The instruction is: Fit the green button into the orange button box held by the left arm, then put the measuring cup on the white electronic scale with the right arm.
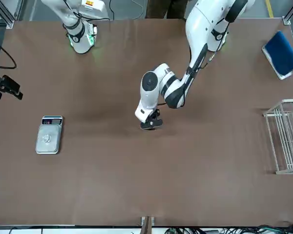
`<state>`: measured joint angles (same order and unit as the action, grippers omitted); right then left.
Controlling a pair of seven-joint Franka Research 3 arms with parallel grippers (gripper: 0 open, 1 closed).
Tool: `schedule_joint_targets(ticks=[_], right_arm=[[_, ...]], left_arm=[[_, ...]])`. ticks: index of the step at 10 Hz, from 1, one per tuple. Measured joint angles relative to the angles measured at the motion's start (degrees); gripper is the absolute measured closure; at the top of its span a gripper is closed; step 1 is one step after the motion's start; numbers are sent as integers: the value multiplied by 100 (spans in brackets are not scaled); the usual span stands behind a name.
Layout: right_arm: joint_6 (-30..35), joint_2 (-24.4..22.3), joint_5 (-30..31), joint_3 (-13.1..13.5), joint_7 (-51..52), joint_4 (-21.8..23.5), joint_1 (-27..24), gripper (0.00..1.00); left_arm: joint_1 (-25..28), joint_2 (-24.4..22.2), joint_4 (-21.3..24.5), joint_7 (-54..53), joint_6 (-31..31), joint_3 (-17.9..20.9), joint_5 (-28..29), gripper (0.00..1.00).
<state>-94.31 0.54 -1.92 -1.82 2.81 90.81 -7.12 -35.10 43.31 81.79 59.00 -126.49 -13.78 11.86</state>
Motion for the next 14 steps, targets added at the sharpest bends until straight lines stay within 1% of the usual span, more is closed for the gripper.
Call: schedule_joint_targets(ticks=[4, 6, 7, 8, 10, 11, 12, 13, 14], right_arm=[[0, 0, 0, -1, 0, 0, 0, 0], [-7, 0, 0, -3, 0, 0, 0, 0], [-42, 0, 3, -3, 0, 1, 0, 0], [-81, 0, 7, -3, 1, 1, 0, 0], [-181, 0, 34, -9, 2, 3, 4, 0], [-194, 1, 89, -19, 2, 7, 15, 0], [-196, 3, 184, -35, 2, 20, 25, 0], [-197, 8, 255, -49, 2, 44, 36, 0], [-218, 23, 287, -58, 2, 66, 49, 0]], left_arm=[[77, -165, -46, 25, 77, 1, -5, 99], [266, -418, -80, 31, 368, 0, -33, 97], [420, -641, -101, 31, 664, -3, -56, 86], [601, -917, -123, 31, 1056, 0, -61, 69], [1123, -1562, -148, -152, 1863, -3, -73, 42], [1452, -1871, -145, -425, 2091, -2, -191, 26], [1786, -2116, -135, -736, 2233, 1, -363, 13], [2095, -2300, -123, -980, 2390, 2, -478, 1], [2373, -2452, -113, -1362, 2588, 0, -543, 0]])
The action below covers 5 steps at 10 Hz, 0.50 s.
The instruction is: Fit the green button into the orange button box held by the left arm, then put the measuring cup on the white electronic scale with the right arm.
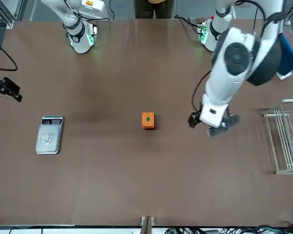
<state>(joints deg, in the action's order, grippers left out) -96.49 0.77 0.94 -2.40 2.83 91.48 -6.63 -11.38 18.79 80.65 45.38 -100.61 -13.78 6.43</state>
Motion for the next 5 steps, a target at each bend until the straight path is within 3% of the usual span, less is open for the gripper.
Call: schedule_joint_targets(ticks=[3, 5], right_arm=[[-25, 31, 14, -14, 0, 46, 45, 0], [-39, 39, 19, -10, 0, 105, 44, 0]], left_arm=[[945, -548, 5, -1792, 709, 18, -406, 0], [1228, -971, 16, -2719, 984, 81, -460, 0]])
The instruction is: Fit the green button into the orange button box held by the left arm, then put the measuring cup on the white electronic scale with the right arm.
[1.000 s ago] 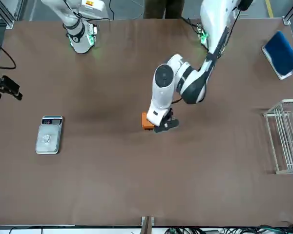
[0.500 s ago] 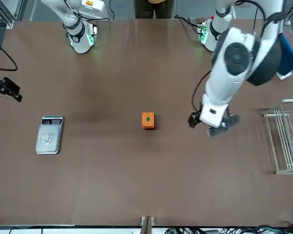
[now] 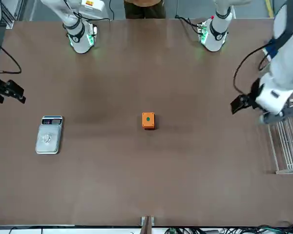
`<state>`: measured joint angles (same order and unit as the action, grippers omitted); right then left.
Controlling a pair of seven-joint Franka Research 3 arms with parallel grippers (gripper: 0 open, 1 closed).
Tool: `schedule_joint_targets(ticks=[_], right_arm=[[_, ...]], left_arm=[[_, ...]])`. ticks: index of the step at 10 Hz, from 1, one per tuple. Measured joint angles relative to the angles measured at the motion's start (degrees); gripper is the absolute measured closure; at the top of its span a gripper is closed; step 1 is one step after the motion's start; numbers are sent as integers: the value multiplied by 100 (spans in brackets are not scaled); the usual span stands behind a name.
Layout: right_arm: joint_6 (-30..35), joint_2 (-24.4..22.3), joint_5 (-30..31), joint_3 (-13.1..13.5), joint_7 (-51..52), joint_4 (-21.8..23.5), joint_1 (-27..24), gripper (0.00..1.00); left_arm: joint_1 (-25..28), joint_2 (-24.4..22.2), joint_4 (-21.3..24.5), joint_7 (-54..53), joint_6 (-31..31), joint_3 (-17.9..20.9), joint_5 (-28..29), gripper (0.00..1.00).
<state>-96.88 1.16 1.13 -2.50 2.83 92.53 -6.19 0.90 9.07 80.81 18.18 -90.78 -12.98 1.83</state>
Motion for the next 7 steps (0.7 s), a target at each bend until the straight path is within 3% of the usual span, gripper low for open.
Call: schedule_joint_targets(ticks=[4, 7], right_arm=[[-170, 4, 2, -5, 0, 26, 9, 0], [-37, -12, 2, 13, -7, -103, 2, 0]], left_arm=[[-102, -486, 42, -1341, 398, 575, -2, 0], [-116, -521, 91, -1462, 416, 689, -64, 0]])
